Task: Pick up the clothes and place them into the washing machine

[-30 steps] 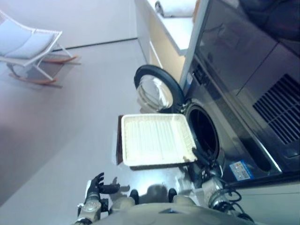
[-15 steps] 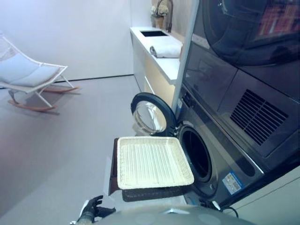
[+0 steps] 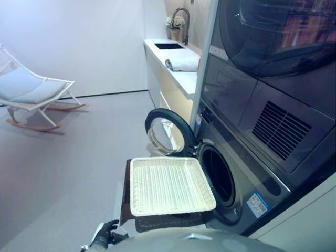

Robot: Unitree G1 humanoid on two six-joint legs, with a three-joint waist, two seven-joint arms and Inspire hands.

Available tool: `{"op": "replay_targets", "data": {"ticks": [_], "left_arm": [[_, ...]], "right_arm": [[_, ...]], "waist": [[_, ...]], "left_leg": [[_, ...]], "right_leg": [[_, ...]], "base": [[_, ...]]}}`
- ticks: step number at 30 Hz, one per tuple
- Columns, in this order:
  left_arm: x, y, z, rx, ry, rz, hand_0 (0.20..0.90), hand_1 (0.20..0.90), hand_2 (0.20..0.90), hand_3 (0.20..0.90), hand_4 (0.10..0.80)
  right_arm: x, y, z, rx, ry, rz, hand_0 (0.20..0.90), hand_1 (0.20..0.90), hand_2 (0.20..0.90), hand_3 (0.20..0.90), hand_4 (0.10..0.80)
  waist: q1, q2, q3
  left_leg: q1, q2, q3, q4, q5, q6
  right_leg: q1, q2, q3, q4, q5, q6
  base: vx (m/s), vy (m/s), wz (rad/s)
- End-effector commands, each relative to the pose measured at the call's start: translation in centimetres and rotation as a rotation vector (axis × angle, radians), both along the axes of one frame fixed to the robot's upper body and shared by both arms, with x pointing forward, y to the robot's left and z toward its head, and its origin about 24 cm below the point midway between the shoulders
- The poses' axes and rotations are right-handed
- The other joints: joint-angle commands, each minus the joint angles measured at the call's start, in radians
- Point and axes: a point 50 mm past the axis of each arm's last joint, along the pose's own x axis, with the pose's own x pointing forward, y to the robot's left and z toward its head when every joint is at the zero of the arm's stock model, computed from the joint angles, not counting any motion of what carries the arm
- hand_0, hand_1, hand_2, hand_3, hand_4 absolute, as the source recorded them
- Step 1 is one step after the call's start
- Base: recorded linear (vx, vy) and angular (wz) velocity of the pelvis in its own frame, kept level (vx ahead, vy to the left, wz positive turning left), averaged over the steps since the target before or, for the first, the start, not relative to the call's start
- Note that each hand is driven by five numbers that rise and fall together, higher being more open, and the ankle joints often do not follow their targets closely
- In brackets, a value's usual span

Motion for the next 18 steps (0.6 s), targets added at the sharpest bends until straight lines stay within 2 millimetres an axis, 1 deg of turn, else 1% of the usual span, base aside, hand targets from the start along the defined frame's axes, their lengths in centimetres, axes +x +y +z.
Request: {"op": "replay_targets", "data": {"ticks": [1, 6, 16, 18], "left_arm": [[1.7, -1.9, -0.1, -0.065, -0.035, -0.052, 0.900, 0.900, 0.900, 0.900, 0.800], [1.8, -2.3, -0.1, -0.086, -0.045, -0.058, 0.900, 0.900, 0.900, 0.900, 0.800], [2.9, -2.7, 0.3, -0.120, -0.098, -0.081, 0.900, 0.900, 0.900, 0.900, 0.800], [3.3, -2.7, 0.5, -0.129, -0.117, -0.088, 0.900, 0.900, 0.900, 0.900, 0.800]], "right_arm": [[2.4, 0.4, 0.0, 0.020, -0.045, 0.009, 0.900, 0.900, 0.900, 0.900, 0.800], [2.0, -0.3, 0.0, 0.003, -0.013, 0.011, 0.900, 0.900, 0.900, 0.900, 0.800], [3.3, -0.9, 0.3, -0.009, -0.046, 0.029, 0.900, 0.900, 0.900, 0.900, 0.800], [3.3, -0.9, 0.3, -0.011, -0.042, 0.034, 0.900, 0.900, 0.900, 0.900, 0.800]], "waist": [[-0.010, -0.002, -0.017], [-0.014, 0.008, -0.014], [-0.017, 0.023, 0.000], [-0.016, 0.026, 0.002]], "left_leg": [[-0.085, -0.055, -0.013, 0.106, -0.072, 0.039], [-0.095, -0.054, -0.018, 0.099, -0.065, 0.038], [-0.116, -0.052, -0.019, 0.097, -0.054, 0.037], [-0.120, -0.052, -0.021, 0.099, -0.052, 0.036]], "right_leg": [[0.015, -0.005, -0.035, 0.031, -0.001, 0.041], [0.007, -0.003, -0.035, 0.026, 0.003, 0.042], [-0.010, -0.002, -0.036, 0.015, 0.010, 0.041], [-0.012, -0.001, -0.039, 0.016, 0.010, 0.040]], "base": [[0.000, 0.000, 0.00], [-0.014, 0.005, 0.00], [-0.013, 0.002, 0.01], [0.000, 0.000, 0.00]]}}
